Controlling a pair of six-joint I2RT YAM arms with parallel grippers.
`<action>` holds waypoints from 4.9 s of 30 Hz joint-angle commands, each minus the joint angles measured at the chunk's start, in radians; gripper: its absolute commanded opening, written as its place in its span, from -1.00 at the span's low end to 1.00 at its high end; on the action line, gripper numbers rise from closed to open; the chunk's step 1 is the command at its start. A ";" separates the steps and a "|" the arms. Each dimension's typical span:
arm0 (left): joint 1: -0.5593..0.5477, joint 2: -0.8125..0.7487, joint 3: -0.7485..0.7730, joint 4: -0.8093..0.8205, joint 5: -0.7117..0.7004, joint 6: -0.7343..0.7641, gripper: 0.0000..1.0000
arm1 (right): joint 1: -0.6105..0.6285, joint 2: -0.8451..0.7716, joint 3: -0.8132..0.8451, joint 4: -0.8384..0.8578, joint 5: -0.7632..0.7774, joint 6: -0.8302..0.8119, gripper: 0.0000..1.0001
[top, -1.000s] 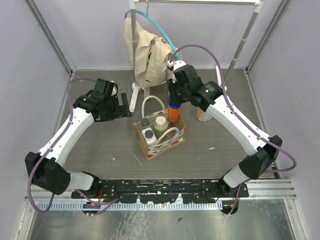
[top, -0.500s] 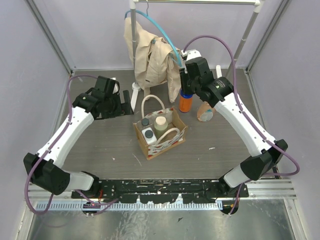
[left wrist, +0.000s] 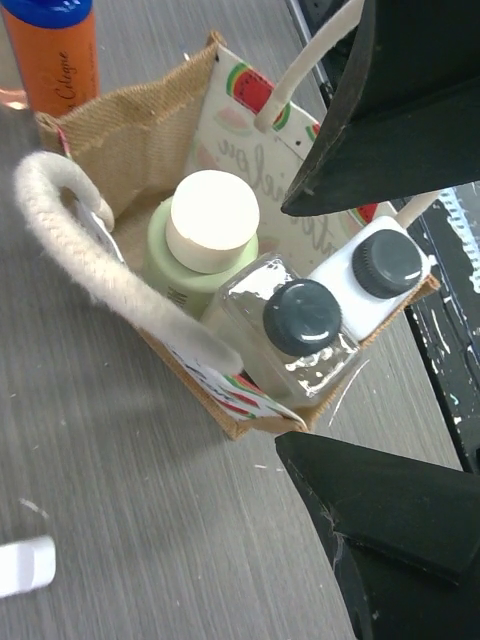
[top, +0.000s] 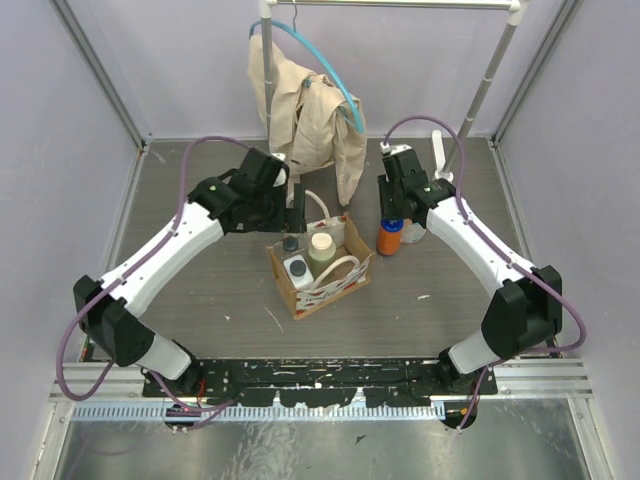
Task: Take the personal care products out of the canvas bag
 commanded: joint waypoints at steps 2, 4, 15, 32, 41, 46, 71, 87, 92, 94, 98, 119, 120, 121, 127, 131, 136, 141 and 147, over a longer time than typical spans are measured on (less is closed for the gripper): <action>-0.058 0.091 0.057 0.009 -0.036 0.040 0.91 | 0.000 -0.100 -0.036 0.153 -0.001 0.028 -0.43; -0.083 0.117 0.066 0.005 -0.049 0.050 0.90 | 0.001 -0.115 -0.056 0.153 -0.001 0.030 -0.21; -0.148 0.187 0.109 -0.111 -0.175 0.018 0.63 | 0.001 -0.178 -0.070 0.128 0.011 0.032 0.08; -0.169 0.206 0.081 -0.156 -0.173 0.019 -0.01 | -0.001 -0.237 -0.061 0.108 0.024 0.042 0.29; -0.170 0.221 0.054 -0.139 -0.134 0.018 0.17 | 0.000 -0.248 -0.065 0.102 0.019 0.043 0.29; -0.172 0.218 0.044 -0.134 -0.110 0.018 -0.24 | 0.001 -0.249 -0.064 0.099 0.015 0.044 0.29; -0.171 0.174 0.114 -0.256 -0.195 0.000 0.11 | 0.040 -0.280 0.012 0.061 -0.059 0.036 0.31; -0.172 0.199 0.156 -0.260 -0.199 0.040 -0.49 | 0.059 -0.265 0.019 0.053 -0.162 0.032 0.33; -0.171 0.191 0.269 -0.324 -0.247 0.054 -0.41 | 0.147 -0.211 0.027 0.035 -0.144 0.039 0.39; -0.171 0.202 0.340 -0.371 -0.265 0.062 -0.41 | 0.169 -0.206 0.017 0.047 -0.153 0.045 0.39; -0.172 0.205 0.431 -0.428 -0.285 0.076 -0.44 | 0.210 -0.196 0.002 0.072 -0.157 0.057 0.40; -0.037 0.157 0.873 -0.672 -0.481 0.140 -0.46 | 0.381 -0.099 -0.126 0.328 -0.160 0.078 0.42; -0.024 0.146 0.864 -0.669 -0.480 0.143 -0.46 | 0.391 -0.087 -0.121 0.327 -0.152 0.077 0.43; -0.013 0.136 0.851 -0.663 -0.480 0.147 -0.46 | 0.398 -0.076 -0.116 0.326 -0.140 0.075 0.43; 0.050 0.057 0.639 -0.567 -0.457 0.161 -0.45 | 0.423 -0.022 -0.114 0.325 -0.098 0.069 0.43; 0.082 0.009 0.472 -0.466 -0.430 0.162 -0.49 | 0.437 -0.001 -0.119 0.336 -0.061 0.066 0.43; 0.112 -0.045 0.286 -0.360 -0.415 0.138 -0.37 | 0.453 0.000 -0.121 0.348 0.029 0.064 0.14; 0.124 -0.092 0.130 -0.258 -0.376 0.111 -0.41 | 0.455 -0.011 -0.107 0.348 0.053 0.053 -0.25; 0.124 -0.120 0.006 -0.194 -0.328 0.090 -0.50 | 0.459 -0.063 -0.043 0.323 0.076 0.035 -0.58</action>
